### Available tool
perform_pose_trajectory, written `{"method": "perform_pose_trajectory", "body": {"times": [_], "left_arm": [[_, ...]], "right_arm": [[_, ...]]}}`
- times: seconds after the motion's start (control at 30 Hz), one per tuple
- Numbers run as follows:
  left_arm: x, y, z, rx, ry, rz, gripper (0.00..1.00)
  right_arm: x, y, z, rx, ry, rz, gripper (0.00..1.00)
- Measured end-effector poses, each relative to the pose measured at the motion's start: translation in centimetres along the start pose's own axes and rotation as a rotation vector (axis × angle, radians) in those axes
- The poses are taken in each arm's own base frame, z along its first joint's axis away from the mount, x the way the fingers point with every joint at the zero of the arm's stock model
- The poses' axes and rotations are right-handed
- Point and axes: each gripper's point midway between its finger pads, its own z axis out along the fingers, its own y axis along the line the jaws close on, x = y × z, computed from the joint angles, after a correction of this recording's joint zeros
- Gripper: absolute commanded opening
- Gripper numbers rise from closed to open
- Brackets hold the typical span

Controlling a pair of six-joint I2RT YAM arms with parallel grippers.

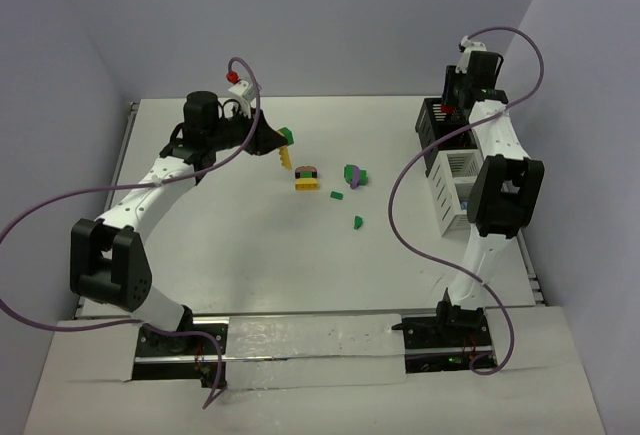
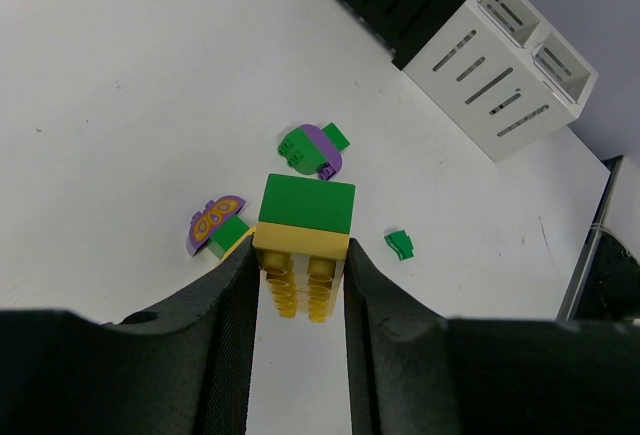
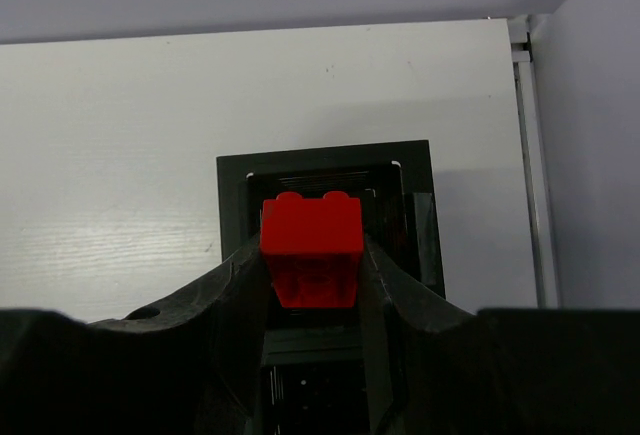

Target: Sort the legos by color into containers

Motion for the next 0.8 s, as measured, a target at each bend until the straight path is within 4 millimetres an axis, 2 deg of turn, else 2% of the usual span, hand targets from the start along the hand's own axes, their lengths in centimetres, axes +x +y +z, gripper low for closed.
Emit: {"method": "perform_pose_trajectory", "body": {"times": [0.17,0.27,0.5,0.7,0.8], "left_arm": [[-0.1,0.0,0.0,0.0,-0.002,0.001,0.0],[-0.1,0.0,0.1,0.0,-0.001,0.0,0.0],[0.2,0.2,0.2,0.0,0.006,-0.005,0.0],[0.3,-0.1,0.2,0.018,0.01,-0.004,0.0],[0.4,-1.2,0.1,0.082,0.018,-0.001,0.0]], "right_arm": [[0.2,-0.4,0.6,0.007,-0.004,0.003,0.2],[0.3,-0.5,0.9,0.007,-0.006,0.003,0.54],[0.6,-0.3,1.3,0.002,0.001,0.012,0.84],[0.7,0.4,0.8,-0.037,0.013,0.019,0.86],[-0.3,2.4,-1.5,-0.15,0.008,0.02,0.87]]}}
